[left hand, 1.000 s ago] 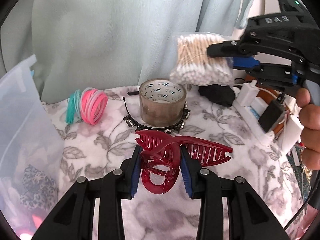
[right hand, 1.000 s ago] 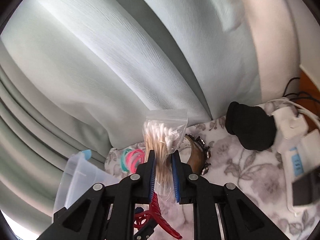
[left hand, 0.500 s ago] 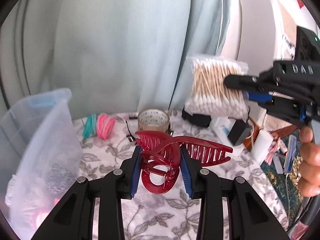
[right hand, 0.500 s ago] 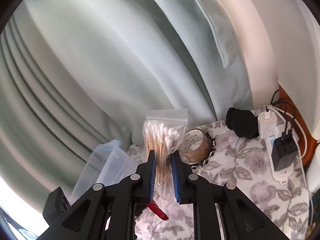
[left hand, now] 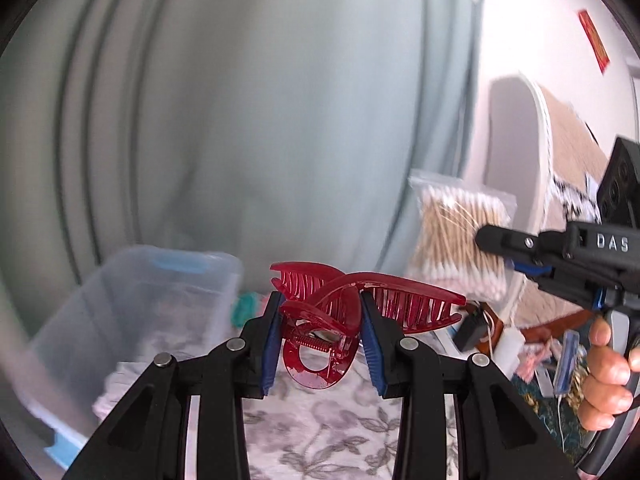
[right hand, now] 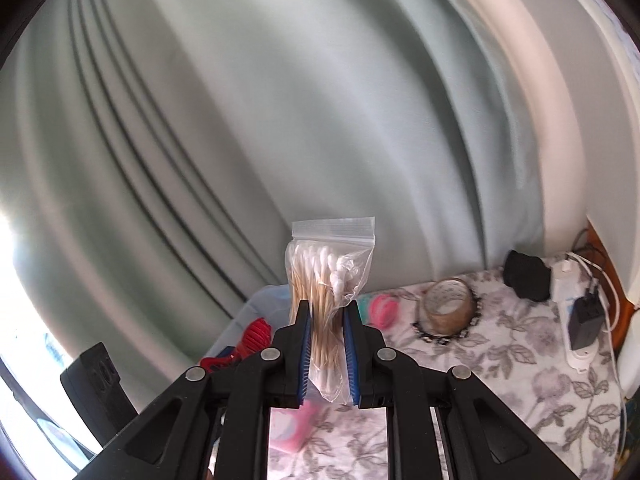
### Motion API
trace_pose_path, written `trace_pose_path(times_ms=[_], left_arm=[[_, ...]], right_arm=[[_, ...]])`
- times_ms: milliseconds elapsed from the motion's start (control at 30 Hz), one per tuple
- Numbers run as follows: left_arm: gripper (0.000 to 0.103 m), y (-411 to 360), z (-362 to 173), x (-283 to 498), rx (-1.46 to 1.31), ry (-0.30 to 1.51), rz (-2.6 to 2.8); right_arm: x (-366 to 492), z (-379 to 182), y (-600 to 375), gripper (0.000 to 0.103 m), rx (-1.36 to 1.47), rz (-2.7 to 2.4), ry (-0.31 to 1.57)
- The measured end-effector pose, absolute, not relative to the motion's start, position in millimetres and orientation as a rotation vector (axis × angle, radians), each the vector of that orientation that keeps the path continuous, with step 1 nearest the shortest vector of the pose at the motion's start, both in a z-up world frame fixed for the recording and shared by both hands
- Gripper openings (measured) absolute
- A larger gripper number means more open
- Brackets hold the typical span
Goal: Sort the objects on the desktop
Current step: 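Carry the claw clip and swab bag over the clear bin and open both tools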
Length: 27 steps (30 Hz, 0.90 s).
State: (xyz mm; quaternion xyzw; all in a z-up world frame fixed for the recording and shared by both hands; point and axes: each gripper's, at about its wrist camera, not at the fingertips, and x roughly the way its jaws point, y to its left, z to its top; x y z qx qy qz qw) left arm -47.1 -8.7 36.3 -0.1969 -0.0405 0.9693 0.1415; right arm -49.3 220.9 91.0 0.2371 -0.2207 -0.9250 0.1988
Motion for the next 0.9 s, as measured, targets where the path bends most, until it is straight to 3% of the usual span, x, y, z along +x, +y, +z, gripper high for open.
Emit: trace_pose_path(times_ms=[467, 900], left_arm=[[0.038, -130.8, 26.2, -34.7, -0.598, -0.325, 3.040], [0.038, -163.7, -6.7, -63.6, -0.736, -0.396, 3.053]], right_arm=[[-74.7, 69.0, 101.1, 0.016, 0.775, -2.389, -0.468], [-107.6, 9.3, 28.5, 0.017, 0.998, -2.248, -0.375]])
